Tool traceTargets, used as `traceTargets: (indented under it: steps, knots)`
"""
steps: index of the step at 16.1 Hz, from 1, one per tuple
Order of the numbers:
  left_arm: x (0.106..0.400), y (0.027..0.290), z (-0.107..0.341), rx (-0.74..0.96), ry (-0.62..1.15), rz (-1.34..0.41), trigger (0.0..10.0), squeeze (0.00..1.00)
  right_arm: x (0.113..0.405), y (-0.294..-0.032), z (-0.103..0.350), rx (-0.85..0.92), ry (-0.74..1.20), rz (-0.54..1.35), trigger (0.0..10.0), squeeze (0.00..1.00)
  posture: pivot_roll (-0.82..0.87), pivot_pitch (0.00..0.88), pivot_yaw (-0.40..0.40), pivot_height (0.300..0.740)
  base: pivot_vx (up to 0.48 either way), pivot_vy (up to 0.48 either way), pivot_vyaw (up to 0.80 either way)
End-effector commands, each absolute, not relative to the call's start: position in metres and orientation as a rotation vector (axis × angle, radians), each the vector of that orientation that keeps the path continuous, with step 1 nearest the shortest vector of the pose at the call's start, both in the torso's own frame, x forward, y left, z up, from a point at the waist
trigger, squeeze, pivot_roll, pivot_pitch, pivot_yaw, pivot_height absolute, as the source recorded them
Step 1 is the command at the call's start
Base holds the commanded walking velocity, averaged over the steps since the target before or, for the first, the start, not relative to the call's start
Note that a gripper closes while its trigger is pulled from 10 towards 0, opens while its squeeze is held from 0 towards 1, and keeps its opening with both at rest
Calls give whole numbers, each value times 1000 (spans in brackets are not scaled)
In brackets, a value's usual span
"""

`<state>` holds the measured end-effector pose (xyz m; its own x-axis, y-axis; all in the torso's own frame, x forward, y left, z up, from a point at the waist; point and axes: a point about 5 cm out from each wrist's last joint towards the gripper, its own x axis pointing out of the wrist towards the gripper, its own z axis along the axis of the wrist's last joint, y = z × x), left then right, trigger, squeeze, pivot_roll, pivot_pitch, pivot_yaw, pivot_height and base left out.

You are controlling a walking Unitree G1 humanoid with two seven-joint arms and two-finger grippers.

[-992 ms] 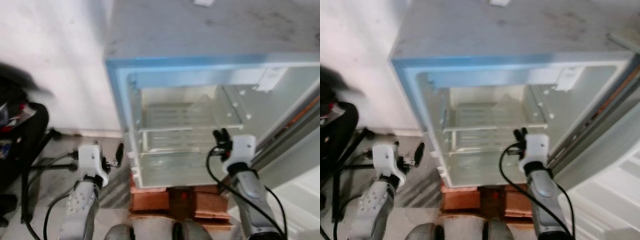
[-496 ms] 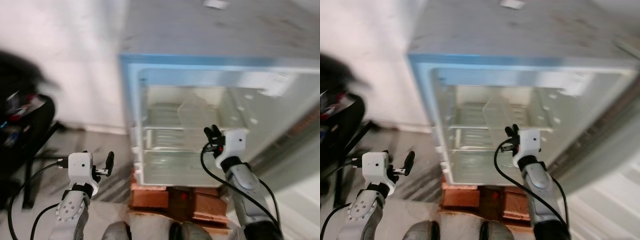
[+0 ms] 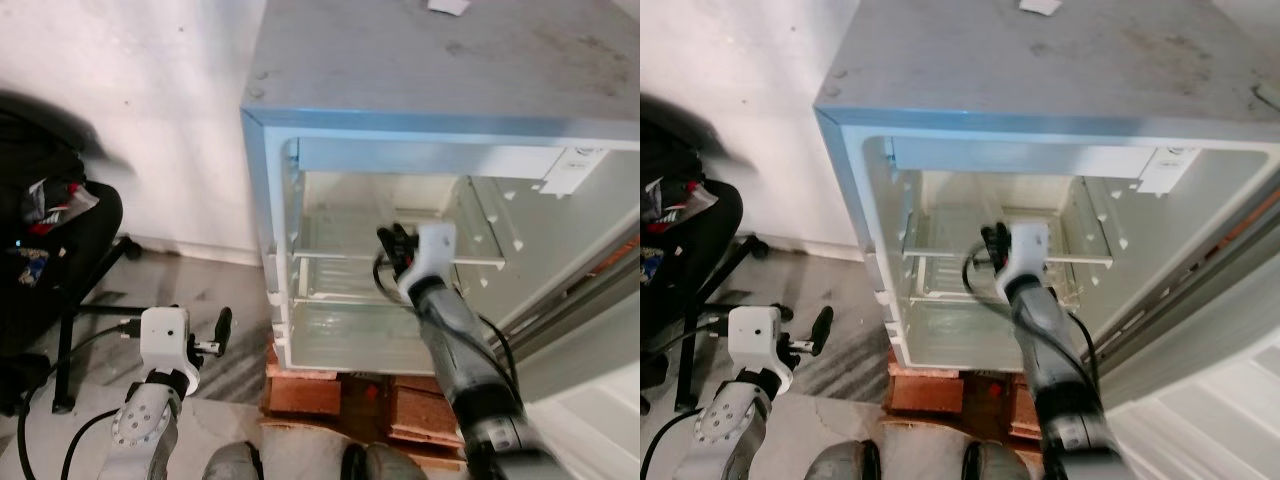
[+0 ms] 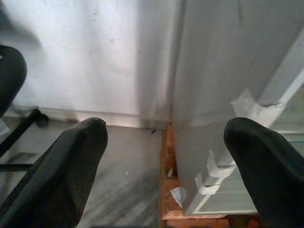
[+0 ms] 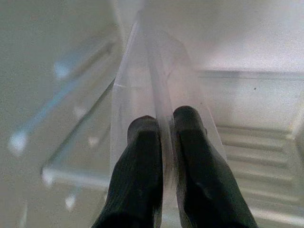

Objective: Restocking fridge

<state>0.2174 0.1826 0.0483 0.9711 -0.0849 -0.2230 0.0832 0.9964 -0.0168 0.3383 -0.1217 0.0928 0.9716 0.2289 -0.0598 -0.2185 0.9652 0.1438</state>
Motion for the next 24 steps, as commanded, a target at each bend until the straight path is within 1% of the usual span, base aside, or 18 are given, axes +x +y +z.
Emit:
traceTargets:
  steps: [1,2,5,8,9,10,12,16,17,19,24]
  knots:
    - [214,183,47,3,241,-85,10000,0,339,-117,80,184,163,204,10000,0,125,166,-34,740,0,0,0]
    - [214,183,48,5,242,-86,10000,0,345,-111,81,220,189,197,10000,0,133,171,-38,740,0,0,0]
    - [211,181,49,9,246,-84,10000,0,360,-81,87,395,302,178,10000,0,156,188,-51,740,0,0,0]
    - [210,181,49,13,249,-80,10000,0,361,-60,88,464,365,182,10000,0,163,191,-54,740,0,0,0]
    - [210,182,50,15,250,-79,10000,0,358,-53,84,448,403,183,10000,71,166,192,-55,740,0,0,0]
    - [210,181,50,17,252,-80,10000,0,355,-47,81,479,424,176,10000,1000,169,193,-57,740,0,0,0]
    - [210,180,50,20,257,-83,10000,0,351,-39,77,512,439,178,10000,1000,167,194,-58,740,0,0,0]
    - [210,177,47,20,271,-87,10000,0,348,-45,70,468,442,163,10000,1000,160,191,-62,740,0,0,0]
    - [210,176,47,16,276,-88,10000,0,351,-52,72,445,422,164,10000,1000,155,188,-64,740,0,0,0]
    - [211,176,46,16,278,-90,10000,0,354,-58,75,443,392,156,10000,1000,155,185,-65,740,0,0,0]
    - [211,176,45,19,286,-93,10000,0,366,-73,98,546,217,160,10000,1000,154,178,-57,740,0,0,0]
